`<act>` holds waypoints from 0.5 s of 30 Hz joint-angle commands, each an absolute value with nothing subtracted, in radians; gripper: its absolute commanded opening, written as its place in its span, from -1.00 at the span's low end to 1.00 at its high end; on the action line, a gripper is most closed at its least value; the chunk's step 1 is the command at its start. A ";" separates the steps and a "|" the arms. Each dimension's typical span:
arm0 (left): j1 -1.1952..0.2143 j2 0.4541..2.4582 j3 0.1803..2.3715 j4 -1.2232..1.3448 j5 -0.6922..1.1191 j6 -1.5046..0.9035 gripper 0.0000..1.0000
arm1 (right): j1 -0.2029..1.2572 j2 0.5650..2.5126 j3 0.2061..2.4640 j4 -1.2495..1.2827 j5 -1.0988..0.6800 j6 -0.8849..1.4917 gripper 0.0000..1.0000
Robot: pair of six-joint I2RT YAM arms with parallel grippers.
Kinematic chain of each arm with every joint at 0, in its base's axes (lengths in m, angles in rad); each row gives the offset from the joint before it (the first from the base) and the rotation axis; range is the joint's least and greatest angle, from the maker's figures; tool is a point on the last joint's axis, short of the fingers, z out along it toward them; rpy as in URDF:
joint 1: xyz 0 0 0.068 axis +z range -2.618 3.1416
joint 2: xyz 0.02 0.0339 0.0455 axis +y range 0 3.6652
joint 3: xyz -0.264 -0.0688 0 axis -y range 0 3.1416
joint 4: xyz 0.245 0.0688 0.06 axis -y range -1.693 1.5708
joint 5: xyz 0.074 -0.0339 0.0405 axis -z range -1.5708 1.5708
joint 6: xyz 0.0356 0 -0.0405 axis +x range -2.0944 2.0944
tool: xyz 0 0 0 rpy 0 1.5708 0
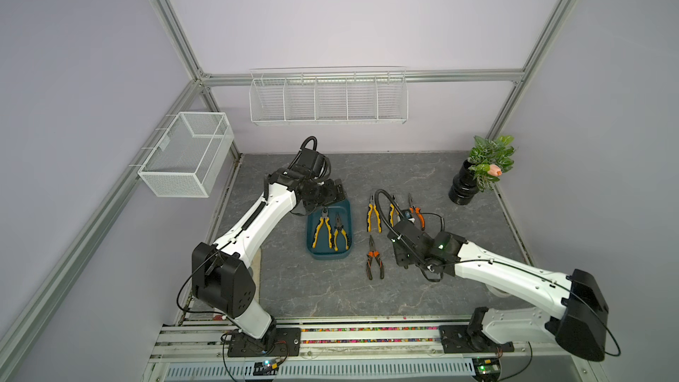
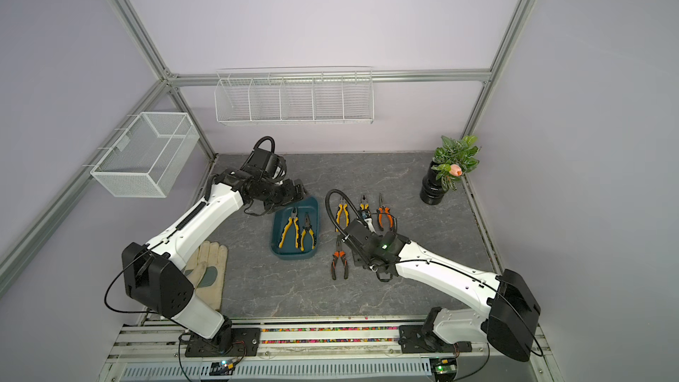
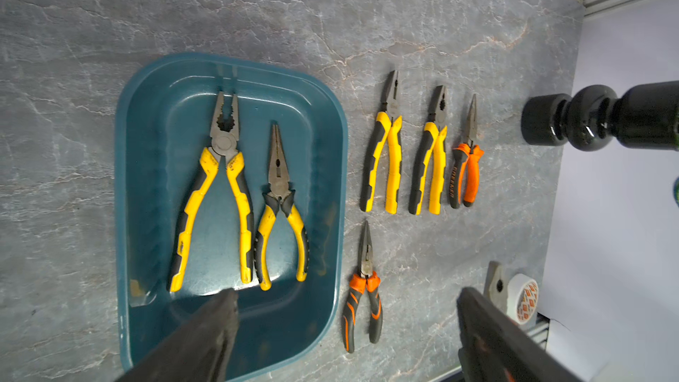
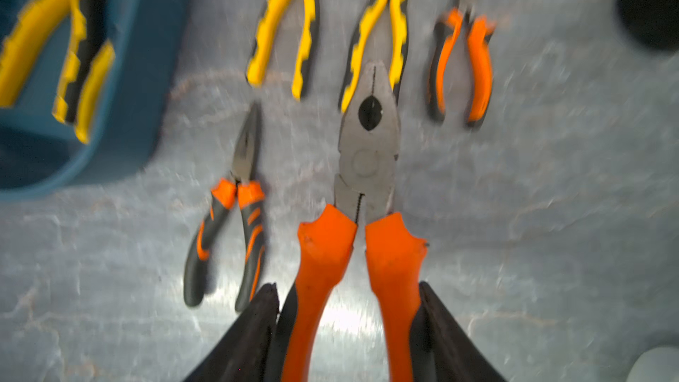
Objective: Take the pliers out of the storage box
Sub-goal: Pick up the pliers from the storage box, then place the pliers at the center of the board.
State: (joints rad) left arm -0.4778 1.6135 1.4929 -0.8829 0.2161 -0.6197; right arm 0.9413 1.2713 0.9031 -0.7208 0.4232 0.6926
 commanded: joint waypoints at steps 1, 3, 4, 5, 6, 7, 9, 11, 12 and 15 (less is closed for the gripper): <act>-0.478 1.582 1.468 -0.830 0.186 -0.623 0.88 | 0.911 1.240 0.848 -0.694 0.319 0.816 -0.87; -0.478 1.576 1.454 -0.824 0.189 -0.626 0.88 | 0.893 1.267 0.842 -0.687 0.298 0.836 -0.87; -0.478 1.574 1.449 -0.824 0.191 -0.626 0.87 | 0.885 1.284 0.843 -0.683 0.288 0.842 -0.87; -0.477 1.570 1.448 -0.825 0.192 -0.627 0.87 | 0.876 1.305 0.841 -0.677 0.279 0.847 -0.87; -0.478 1.568 1.446 -0.825 0.192 -0.627 0.87 | 0.864 1.331 0.840 -0.664 0.254 0.850 -0.87; -0.477 1.564 1.443 -0.826 0.194 -0.626 0.87 | 0.854 1.354 0.837 -0.644 0.226 0.852 -0.87; -0.477 1.557 1.440 -0.831 0.190 -0.625 0.86 | 0.844 1.387 0.825 -0.600 0.194 0.857 -0.87; -0.478 1.548 1.436 -0.834 0.186 -0.625 0.86 | 0.837 1.411 0.818 -0.571 0.180 0.861 -0.87; -0.477 1.545 1.434 -0.836 0.186 -0.624 0.86 | 0.834 1.421 0.818 -0.563 0.179 0.862 -0.87; -0.478 1.539 1.431 -0.841 0.184 -0.622 0.86 | 0.825 1.444 0.818 -0.547 0.175 0.858 -0.87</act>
